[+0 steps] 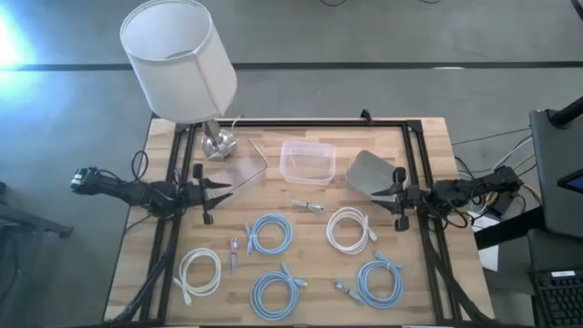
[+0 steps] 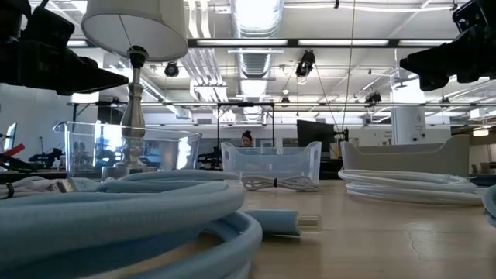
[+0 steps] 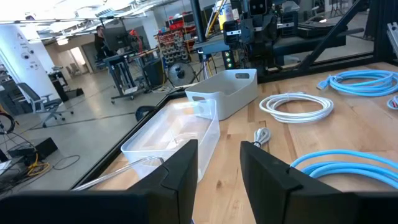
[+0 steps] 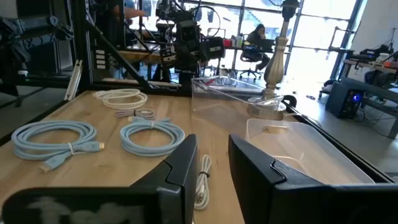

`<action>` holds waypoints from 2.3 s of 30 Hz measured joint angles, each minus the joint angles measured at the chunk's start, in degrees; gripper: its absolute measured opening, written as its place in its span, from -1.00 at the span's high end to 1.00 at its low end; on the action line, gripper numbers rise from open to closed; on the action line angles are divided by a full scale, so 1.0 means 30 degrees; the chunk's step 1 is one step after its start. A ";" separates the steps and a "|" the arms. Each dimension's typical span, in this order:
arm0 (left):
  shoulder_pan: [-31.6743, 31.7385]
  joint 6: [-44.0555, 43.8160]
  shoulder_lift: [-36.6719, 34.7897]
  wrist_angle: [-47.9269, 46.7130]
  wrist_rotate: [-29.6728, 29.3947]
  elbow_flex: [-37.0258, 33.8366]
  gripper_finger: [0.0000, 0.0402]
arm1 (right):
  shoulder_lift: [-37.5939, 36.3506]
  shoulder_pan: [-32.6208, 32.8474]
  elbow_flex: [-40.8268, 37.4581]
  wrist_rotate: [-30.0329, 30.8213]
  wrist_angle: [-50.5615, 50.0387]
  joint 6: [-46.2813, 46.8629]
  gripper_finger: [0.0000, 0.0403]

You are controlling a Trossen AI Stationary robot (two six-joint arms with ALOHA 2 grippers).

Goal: Pick & Place USB Port

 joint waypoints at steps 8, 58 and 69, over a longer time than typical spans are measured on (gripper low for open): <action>-0.0007 0.0000 0.0000 -0.0002 0.0000 -0.0002 0.38 | 0.0000 -0.0002 0.0000 -0.0002 0.0000 0.0000 0.66; 0.0000 0.0000 0.0007 -0.0007 0.0000 -0.0007 0.38 | 0.0000 0.0000 0.0000 -0.0002 0.0000 0.0000 0.56; -0.0007 0.0000 0.0006 -0.0007 0.0000 -0.0001 0.38 | 0.0000 0.0001 0.0000 0.0001 0.0000 0.0000 0.64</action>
